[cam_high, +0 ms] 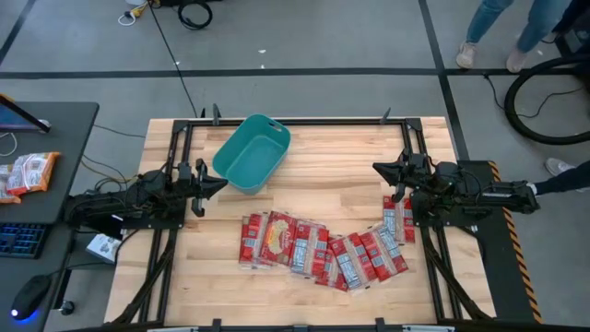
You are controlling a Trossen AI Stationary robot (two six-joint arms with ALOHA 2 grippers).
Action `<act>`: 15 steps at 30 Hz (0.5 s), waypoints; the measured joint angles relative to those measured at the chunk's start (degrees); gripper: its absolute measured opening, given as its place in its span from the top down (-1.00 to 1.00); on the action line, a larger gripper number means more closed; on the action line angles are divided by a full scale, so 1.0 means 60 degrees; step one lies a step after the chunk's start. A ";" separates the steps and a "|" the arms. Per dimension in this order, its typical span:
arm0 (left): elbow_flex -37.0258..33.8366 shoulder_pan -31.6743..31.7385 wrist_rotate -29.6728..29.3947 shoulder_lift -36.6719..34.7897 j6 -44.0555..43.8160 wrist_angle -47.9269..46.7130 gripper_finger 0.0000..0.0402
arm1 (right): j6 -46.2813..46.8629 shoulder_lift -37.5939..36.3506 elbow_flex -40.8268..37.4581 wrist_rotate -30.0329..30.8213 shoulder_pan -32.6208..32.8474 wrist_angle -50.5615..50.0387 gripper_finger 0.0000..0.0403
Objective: Sort popcorn bags into baskets
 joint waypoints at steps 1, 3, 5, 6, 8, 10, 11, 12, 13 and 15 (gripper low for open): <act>0.0000 -0.0001 0.0001 0.0001 0.0003 -0.0001 0.88 | 0.0003 0.0004 0.0000 0.0000 0.0003 0.0000 0.89; 0.0000 0.0001 0.0001 0.0000 -0.0005 0.0000 0.88 | 0.0001 0.0002 0.0000 0.0000 0.0000 0.0000 0.89; 0.0000 -0.0001 -0.0001 0.0002 -0.0002 0.0002 0.88 | -0.0208 0.0003 0.0000 0.0007 0.0000 0.0021 0.89; 0.0000 -0.0001 0.0000 0.0000 -0.0018 0.0008 0.88 | -0.0461 0.0004 0.0000 0.0057 0.0000 0.0075 0.89; 0.0000 0.0003 -0.0001 0.0000 -0.0173 0.0057 0.88 | -0.0858 0.0000 0.0004 0.0117 0.0000 0.0186 0.89; 0.0000 -0.0001 0.0003 0.0002 -0.0553 0.0133 0.88 | -0.1037 0.0004 0.0004 0.0117 0.0000 0.0284 0.89; 0.0000 -0.0001 0.0002 0.0000 -0.0885 0.0188 0.88 | -0.1042 0.0004 0.0004 0.0117 0.0000 0.0395 0.89; 0.0000 0.0001 0.0001 0.0004 -0.1267 0.0252 0.88 | -0.1042 0.0004 0.0004 0.0117 0.0000 0.0496 0.89; 0.0000 0.0002 0.0003 0.0004 -0.1595 0.0345 0.88 | -0.1038 0.0004 0.0004 0.0117 0.0000 0.0589 0.89; 0.0000 0.0001 -0.0001 0.0004 -0.1798 0.0525 0.88 | -0.1027 0.0004 0.0004 0.0120 0.0000 0.0931 0.89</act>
